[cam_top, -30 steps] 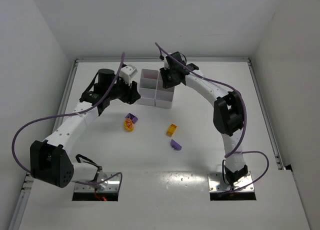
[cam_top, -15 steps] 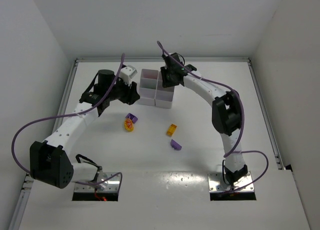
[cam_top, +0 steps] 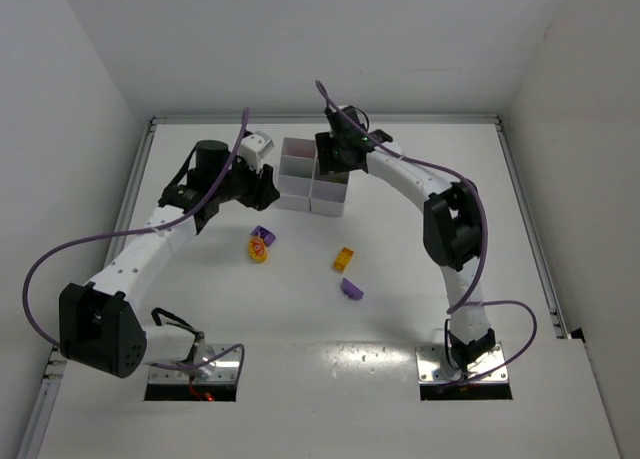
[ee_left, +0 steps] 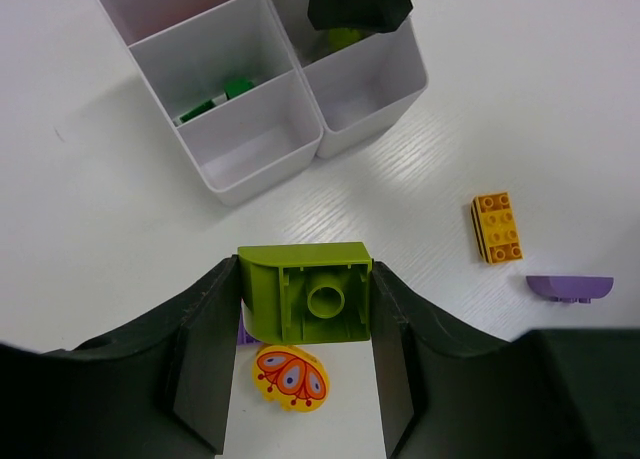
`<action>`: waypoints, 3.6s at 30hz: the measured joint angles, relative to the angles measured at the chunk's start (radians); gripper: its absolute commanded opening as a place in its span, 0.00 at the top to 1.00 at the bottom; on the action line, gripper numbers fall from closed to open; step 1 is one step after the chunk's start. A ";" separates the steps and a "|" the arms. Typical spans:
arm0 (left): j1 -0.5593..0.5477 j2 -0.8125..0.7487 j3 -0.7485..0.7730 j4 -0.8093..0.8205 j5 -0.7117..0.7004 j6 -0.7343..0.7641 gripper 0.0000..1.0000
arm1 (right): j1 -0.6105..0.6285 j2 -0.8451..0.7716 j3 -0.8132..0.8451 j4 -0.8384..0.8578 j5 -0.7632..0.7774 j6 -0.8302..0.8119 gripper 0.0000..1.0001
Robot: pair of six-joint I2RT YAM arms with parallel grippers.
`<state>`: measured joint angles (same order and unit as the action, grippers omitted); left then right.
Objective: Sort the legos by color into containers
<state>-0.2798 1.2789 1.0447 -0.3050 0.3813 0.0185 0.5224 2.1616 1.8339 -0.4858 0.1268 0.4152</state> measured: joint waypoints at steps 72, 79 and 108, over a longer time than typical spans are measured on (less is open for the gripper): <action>-0.326 0.673 0.457 0.210 -0.424 -0.286 0.17 | -0.325 -0.455 -0.355 0.033 -0.114 -0.367 0.30; -0.323 0.487 0.447 0.252 -0.372 -0.272 0.17 | -0.343 -0.488 -0.452 -0.043 -0.245 -0.482 0.40; 0.131 -0.065 0.034 -0.263 0.115 0.026 0.00 | -0.055 -0.366 -0.662 -0.351 -0.618 -2.008 0.41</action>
<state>-0.1486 1.2137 1.0790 -0.5682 0.4965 0.0448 0.4675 1.7954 1.1717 -0.8368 -0.4915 -1.5929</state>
